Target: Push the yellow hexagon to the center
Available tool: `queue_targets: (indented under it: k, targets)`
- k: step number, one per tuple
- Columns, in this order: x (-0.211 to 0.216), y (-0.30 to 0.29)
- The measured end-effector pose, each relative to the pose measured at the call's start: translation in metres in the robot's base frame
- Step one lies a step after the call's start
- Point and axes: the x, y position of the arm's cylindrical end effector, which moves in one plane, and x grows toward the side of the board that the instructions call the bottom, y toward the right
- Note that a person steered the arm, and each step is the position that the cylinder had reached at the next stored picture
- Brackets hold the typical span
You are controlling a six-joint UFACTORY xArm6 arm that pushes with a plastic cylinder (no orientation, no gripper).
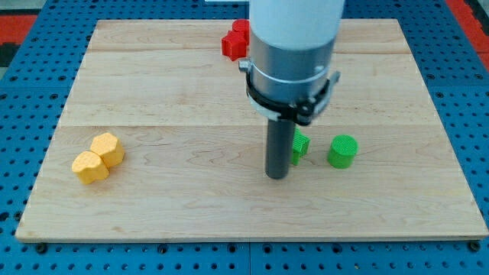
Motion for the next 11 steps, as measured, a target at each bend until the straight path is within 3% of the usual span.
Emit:
queue_targets:
  k: [1, 2, 3, 5, 8, 9, 10, 11]
  targets:
    - [0.016, 0.011]
    - [0.062, -0.074]
    - [0.055, -0.224]
    - [-0.039, -0.266]
    - [-0.065, -0.290]
    - [-0.091, -0.271]
    - [-0.102, -0.215]
    - [-0.135, -0.222]
